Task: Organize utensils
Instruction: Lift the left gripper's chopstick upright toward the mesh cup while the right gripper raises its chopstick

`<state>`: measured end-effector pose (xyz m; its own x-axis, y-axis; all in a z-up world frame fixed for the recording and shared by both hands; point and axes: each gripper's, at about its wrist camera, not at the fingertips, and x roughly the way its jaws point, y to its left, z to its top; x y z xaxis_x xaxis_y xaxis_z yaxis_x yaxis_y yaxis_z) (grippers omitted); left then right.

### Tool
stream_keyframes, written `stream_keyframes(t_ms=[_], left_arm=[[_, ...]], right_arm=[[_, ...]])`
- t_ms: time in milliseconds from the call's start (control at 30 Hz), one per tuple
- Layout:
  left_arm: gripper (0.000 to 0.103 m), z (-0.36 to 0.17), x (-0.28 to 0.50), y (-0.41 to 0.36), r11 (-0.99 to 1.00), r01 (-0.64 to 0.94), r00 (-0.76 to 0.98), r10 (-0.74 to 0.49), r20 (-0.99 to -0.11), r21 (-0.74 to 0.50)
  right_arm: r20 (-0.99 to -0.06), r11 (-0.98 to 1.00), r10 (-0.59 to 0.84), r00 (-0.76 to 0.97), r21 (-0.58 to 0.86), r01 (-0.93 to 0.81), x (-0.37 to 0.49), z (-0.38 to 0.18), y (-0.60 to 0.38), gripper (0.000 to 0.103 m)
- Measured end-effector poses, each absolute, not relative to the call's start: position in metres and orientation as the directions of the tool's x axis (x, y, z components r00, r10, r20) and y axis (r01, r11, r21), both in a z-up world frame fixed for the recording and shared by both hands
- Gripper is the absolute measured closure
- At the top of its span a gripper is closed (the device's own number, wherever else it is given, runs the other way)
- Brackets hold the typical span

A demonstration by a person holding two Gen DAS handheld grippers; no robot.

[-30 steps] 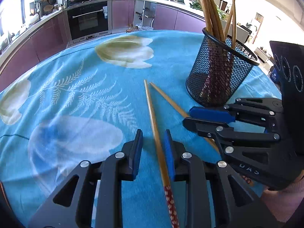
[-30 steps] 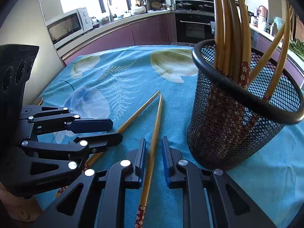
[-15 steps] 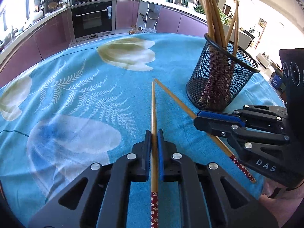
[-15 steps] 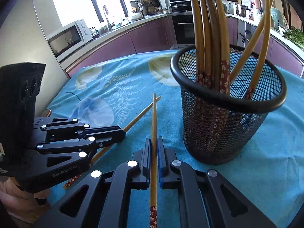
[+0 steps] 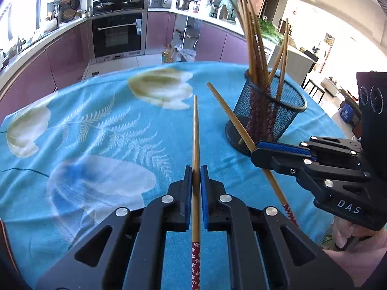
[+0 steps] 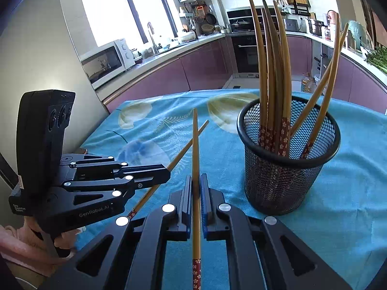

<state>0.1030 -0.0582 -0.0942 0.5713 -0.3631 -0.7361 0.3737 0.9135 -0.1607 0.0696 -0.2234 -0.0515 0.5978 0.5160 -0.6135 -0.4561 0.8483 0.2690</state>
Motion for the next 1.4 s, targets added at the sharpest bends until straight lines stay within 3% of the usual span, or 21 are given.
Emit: stream_keyframes(t_ms=[1400], left_arm=[[0.095,-0.037,0.073,-0.052,0.882,0.429,0.631,-0.448,-0.633,-0.196]], right_arm=[[-0.485,0.836,0.548,0.681,0.282,-0.471,0.047,-0.017,-0.257,0.097]])
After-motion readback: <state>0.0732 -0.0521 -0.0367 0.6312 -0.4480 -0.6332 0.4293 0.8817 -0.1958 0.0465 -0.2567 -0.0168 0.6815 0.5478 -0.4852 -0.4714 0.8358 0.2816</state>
